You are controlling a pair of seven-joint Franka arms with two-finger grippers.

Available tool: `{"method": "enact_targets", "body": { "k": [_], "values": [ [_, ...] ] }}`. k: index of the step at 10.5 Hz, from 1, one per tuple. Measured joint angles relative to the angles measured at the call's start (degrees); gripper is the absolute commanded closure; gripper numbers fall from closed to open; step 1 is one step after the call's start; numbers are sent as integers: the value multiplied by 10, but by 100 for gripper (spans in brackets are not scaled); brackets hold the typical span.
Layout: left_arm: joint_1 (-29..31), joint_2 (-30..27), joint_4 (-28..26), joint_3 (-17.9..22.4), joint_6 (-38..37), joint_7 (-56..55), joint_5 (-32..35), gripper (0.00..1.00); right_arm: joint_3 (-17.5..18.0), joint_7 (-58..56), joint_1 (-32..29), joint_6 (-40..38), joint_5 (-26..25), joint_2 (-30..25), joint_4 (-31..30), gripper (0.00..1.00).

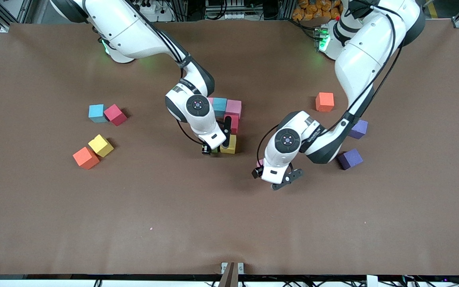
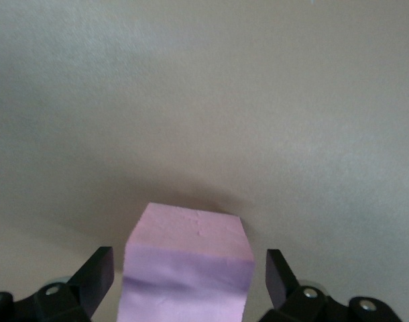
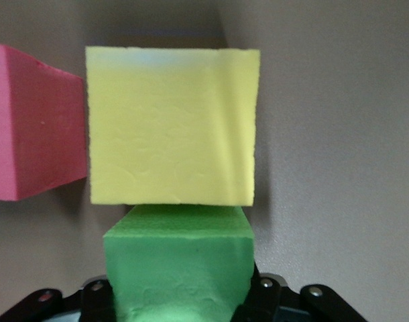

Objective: Form number 2 with 11 blocks

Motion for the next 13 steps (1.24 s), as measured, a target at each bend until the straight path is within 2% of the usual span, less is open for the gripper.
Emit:
{"method": "enact_targets", "body": {
  "k": [1, 2, 3, 4, 5, 6, 10, 13],
  "values": [
    [-6, 2, 0, 2, 0, 0, 0, 0, 0, 4, 2, 0, 1, 0, 0, 38],
    [-7, 3, 0, 4, 0, 0, 0, 19, 0, 6, 3, 0, 3, 0, 0, 38],
    [-7, 3, 0, 4, 0, 0, 0, 47, 0, 6, 4, 0, 3, 0, 1, 36],
    [-7, 3, 0, 5, 1, 0, 0, 63, 0, 6, 4, 0, 3, 0, 1, 25],
    [-7, 3, 1, 6, 1, 0, 0, 74, 0, 7, 4, 0, 4, 0, 1, 0],
    [-7, 2, 2, 6, 1, 0, 0, 80, 0, 9, 4, 0, 4, 0, 1, 0],
    [3, -3, 10, 6, 3, -15, -3, 81, 0, 10, 4, -37, 4, -7, 9, 0],
    [12, -27, 14, 5, -1, -43, -34, 83, -2, 11, 4, -111, 7, -46, 18, 0]
  ]
}}
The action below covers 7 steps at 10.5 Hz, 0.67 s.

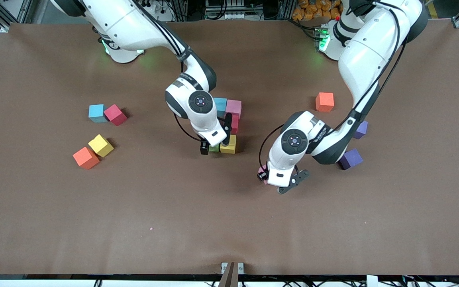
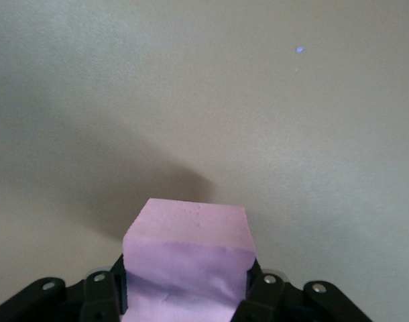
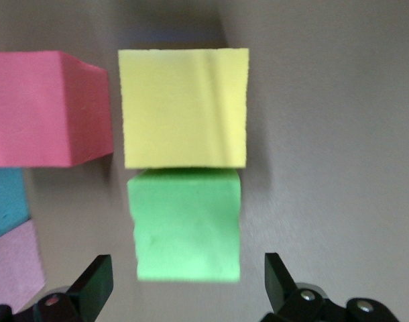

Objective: Form number 2 with 11 blocks

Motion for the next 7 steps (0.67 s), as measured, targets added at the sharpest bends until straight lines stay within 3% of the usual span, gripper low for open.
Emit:
{"method": "enact_targets", "body": {
  "k": [4, 7],
  "values": [
    [-28, -19, 3, -16, -44, -148, -4, 84, -42, 3, -34, -105, 23, -84, 4, 0],
    [-83, -23, 23, -18, -63, -263, -22, 84, -117, -5, -76, -118, 21, -131, -12, 0]
  ]
}}
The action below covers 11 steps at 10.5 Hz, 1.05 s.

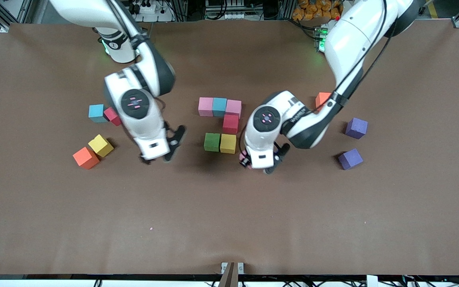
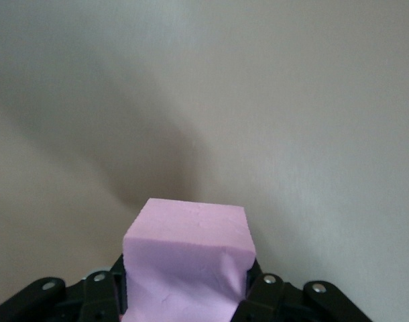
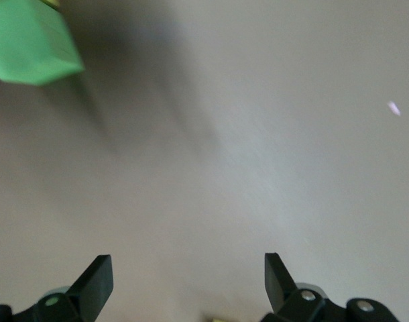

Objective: Form number 2 with 11 blocks

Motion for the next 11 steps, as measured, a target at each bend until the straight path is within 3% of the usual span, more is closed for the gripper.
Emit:
{"method": "enact_targets", "body": {
  "k": [6, 11],
  "values": [
    [-129, 6, 63, 42, -5, -263, -20, 84, -12, -10, -190, 113, 0, -3, -120, 0],
    [-170, 57, 123, 56, 14, -383, -21, 84, 23, -14, -277, 118, 13, 2, -161, 0]
  ]
}}
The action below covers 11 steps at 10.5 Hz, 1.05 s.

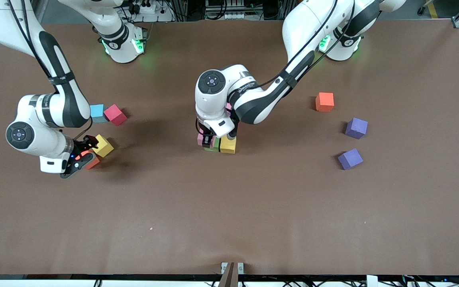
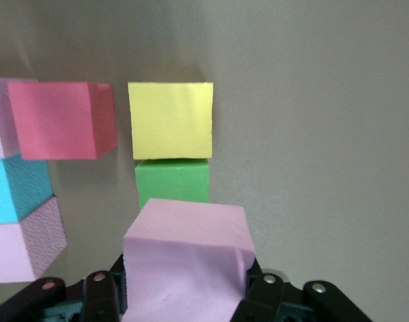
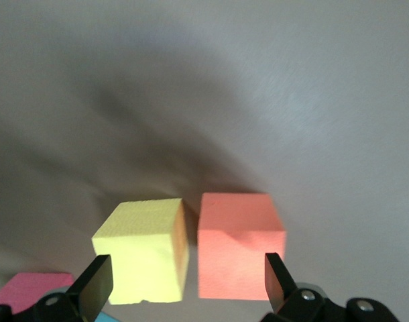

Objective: Form number 2 with 11 blocks

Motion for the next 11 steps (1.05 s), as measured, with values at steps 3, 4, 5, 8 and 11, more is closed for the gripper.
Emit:
{"method": "enact_targets", "body": {
  "k": [3, 4, 5, 8, 11],
  "values": [
    [-10, 25, 21, 2, 17, -19, 0, 84, 5, -111, -1, 52, -10, 5, -5, 0],
    [-16, 30, 25, 2, 20, -23, 0, 84, 5, -183, -7, 73, -13, 7, -5, 0],
    [-23, 33, 26, 2, 22, -30, 0, 84, 5, -255, -16, 83, -14, 8, -5, 0],
    [-33, 44, 27, 5, 33, -47, 0, 84, 5, -506, -35, 87, -17, 8, -5, 0],
    [-34, 50, 28, 6, 41, -61, 0, 84, 7, -724, -36, 75, -17, 11, -6, 0]
  ]
}}
